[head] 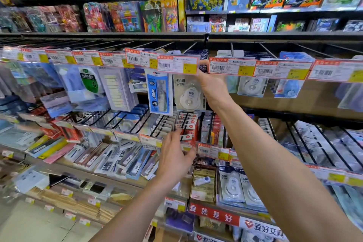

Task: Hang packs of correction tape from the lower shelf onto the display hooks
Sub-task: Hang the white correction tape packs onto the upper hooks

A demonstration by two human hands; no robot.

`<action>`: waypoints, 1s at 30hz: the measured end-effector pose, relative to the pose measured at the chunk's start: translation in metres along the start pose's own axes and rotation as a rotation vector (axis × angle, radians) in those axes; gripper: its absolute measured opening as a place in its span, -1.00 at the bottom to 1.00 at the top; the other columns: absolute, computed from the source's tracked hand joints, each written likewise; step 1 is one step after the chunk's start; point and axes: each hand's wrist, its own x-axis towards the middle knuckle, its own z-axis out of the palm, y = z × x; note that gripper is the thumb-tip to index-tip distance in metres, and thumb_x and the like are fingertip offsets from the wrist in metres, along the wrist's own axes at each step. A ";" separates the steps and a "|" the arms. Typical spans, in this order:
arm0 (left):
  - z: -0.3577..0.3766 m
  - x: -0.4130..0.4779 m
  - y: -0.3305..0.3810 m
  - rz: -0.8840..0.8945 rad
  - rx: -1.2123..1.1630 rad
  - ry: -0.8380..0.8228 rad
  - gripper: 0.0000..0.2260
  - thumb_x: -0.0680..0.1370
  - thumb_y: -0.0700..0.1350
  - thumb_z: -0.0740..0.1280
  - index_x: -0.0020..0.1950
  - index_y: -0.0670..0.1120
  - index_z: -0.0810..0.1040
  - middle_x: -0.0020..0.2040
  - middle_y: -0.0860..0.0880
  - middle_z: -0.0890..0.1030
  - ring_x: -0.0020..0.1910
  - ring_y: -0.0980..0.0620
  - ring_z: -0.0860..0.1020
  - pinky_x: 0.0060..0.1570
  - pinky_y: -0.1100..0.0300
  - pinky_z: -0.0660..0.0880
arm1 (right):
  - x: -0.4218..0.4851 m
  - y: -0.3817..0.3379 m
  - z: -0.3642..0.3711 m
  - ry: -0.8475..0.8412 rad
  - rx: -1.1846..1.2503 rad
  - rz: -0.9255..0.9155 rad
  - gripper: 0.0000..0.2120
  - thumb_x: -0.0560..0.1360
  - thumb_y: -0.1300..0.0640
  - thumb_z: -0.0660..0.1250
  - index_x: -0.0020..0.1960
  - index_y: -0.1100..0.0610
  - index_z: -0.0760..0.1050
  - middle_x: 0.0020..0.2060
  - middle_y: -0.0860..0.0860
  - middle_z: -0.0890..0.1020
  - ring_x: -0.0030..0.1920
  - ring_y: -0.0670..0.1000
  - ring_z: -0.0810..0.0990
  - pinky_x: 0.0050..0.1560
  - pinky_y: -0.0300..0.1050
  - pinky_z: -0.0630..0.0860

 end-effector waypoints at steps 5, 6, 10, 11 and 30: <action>0.002 0.000 -0.001 0.001 0.050 -0.048 -0.37 0.57 0.09 0.36 0.57 0.00 0.20 0.50 0.03 0.29 0.49 0.02 0.25 0.46 -0.02 0.30 | 0.007 0.001 0.012 0.011 0.014 -0.153 -0.85 0.53 0.11 0.50 0.03 0.17 0.64 -0.07 0.02 0.73 -0.02 0.00 0.69 0.25 0.14 0.57; 0.002 -0.001 -0.001 0.000 0.047 -0.056 -0.37 0.58 0.10 0.35 0.58 0.00 0.19 0.51 0.02 0.27 0.51 0.02 0.23 0.48 0.00 0.27 | 0.007 0.002 0.014 0.020 0.022 -0.158 -0.80 0.52 0.10 0.51 0.05 0.20 0.63 -0.03 0.06 0.72 0.02 0.03 0.68 0.27 0.19 0.54; 0.003 -0.002 0.001 0.016 0.057 -0.090 -0.38 0.60 0.12 0.31 0.59 -0.03 0.18 0.56 0.00 0.22 0.56 0.02 0.13 0.49 0.09 0.16 | 0.003 0.001 0.020 0.031 0.067 -0.101 -0.74 0.53 0.11 0.50 0.13 0.24 0.59 0.12 0.21 0.65 0.18 0.22 0.61 0.35 0.25 0.44; 0.003 -0.001 0.000 0.025 0.065 -0.095 -0.39 0.61 0.11 0.31 0.59 -0.04 0.18 0.56 0.00 0.23 0.56 0.02 0.13 0.48 0.10 0.16 | 0.001 0.001 0.020 0.032 0.060 -0.096 -0.73 0.55 0.09 0.48 0.14 0.24 0.58 0.14 0.22 0.64 0.19 0.24 0.59 0.34 0.27 0.44; -0.003 0.004 -0.017 0.268 0.517 -0.168 -0.41 0.59 0.09 0.28 0.57 -0.03 0.21 0.56 -0.03 0.24 0.57 -0.07 0.05 0.55 -0.03 0.12 | 0.001 0.001 0.016 0.074 -0.161 -0.164 -0.92 0.54 -0.14 0.41 -0.03 -0.19 0.53 -0.10 -0.09 0.70 -0.09 0.00 0.66 0.03 0.06 0.59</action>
